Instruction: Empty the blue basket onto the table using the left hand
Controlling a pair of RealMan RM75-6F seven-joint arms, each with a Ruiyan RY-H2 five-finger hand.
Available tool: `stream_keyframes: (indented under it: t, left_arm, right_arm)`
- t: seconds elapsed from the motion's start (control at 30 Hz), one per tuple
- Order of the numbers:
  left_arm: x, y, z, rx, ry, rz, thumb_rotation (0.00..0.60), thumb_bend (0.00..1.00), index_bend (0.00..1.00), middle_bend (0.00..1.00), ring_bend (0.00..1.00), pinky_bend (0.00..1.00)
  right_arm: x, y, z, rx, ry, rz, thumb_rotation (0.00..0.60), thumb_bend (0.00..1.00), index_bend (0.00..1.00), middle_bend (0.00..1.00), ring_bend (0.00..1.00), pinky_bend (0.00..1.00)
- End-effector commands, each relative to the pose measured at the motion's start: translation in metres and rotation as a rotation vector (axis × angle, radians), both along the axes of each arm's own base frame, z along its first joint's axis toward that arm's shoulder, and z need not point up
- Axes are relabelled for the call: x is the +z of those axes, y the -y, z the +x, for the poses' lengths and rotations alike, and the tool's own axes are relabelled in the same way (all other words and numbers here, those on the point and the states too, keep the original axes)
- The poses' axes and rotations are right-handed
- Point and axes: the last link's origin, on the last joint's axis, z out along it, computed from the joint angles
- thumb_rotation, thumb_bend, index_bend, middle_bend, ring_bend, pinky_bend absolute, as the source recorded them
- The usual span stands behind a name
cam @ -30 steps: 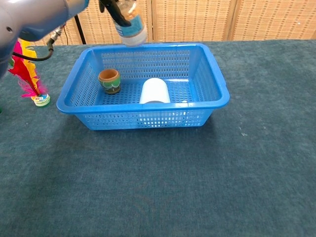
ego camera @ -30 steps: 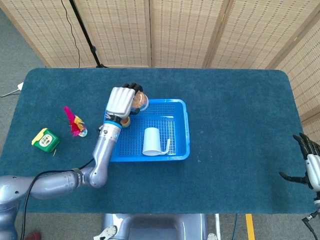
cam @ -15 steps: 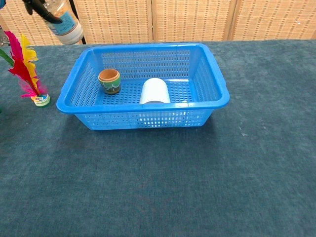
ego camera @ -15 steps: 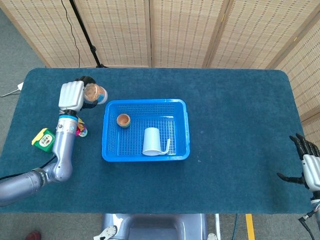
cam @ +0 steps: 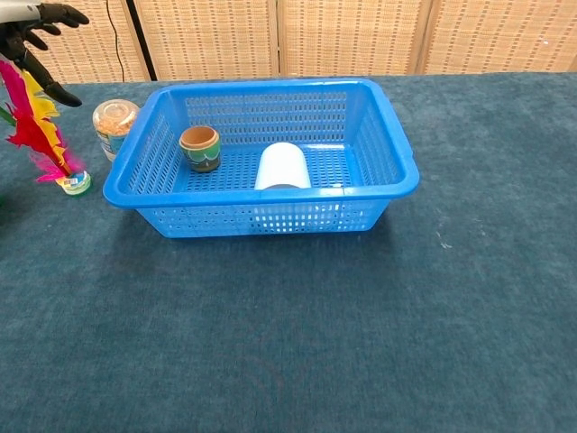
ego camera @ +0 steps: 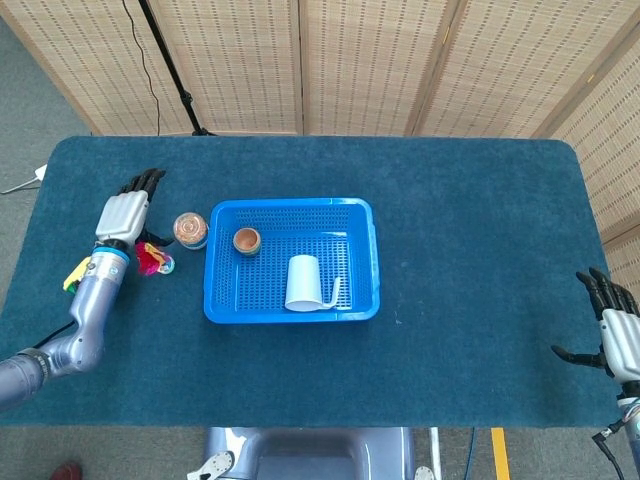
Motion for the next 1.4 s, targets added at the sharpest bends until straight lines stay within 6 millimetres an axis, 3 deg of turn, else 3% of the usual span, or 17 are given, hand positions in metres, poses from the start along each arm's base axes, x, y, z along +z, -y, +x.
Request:
stream_keyframes:
  t: [0.03,0.27,0.5,0.7,1.03,1.4]
  left_arm:
    - [0.011,0.018,0.013,-0.095,0.012,-0.018,0.600,0.07,0.00,0.00,0.00,0.11]
    - [0.005,0.046,0.045,-0.375,-0.045,-0.051,0.600,0.07,0.00,0.00,0.00,0.12]
    - [-0.036,0.046,0.080,-0.693,-0.337,-0.125,0.600,0.07,0.00,0.00,0.00,0.14]
    - [-0.070,0.043,0.116,-0.875,-0.455,-0.145,0.600,0.07,0.00,0.00,0.00,0.14]
    - [-0.128,0.043,0.138,-1.008,-0.686,-0.240,0.600,0.07,0.00,0.00,0.00,0.14]
    - [-0.163,0.047,0.138,-1.065,-0.809,-0.295,0.600,0.08,0.00,0.00,0.00,0.14]
  right_arm:
    - [0.000,0.000,0.000,0.001,0.001,-0.001,0.600,0.00,0.00,0.00,0.00,0.00]
    - [0.000,0.000,0.000,0.000,0.001,-0.002,0.600,0.00,0.00,0.00,0.00,0.00]
    - [0.002,0.000,0.000,-0.004,-0.001,-0.015,0.600,0.00,0.00,0.00,0.00,0.00]
    - [0.007,-0.001,-0.001,-0.009,0.007,-0.039,0.600,0.00,0.00,0.00,0.00,0.00]
    - [0.013,0.000,-0.004,-0.024,0.024,-0.055,0.600,0.00,0.00,0.00,0.00,0.00]
    - [0.018,0.000,-0.006,-0.032,0.037,-0.066,0.600,0.00,0.00,0.00,0.00,0.00]
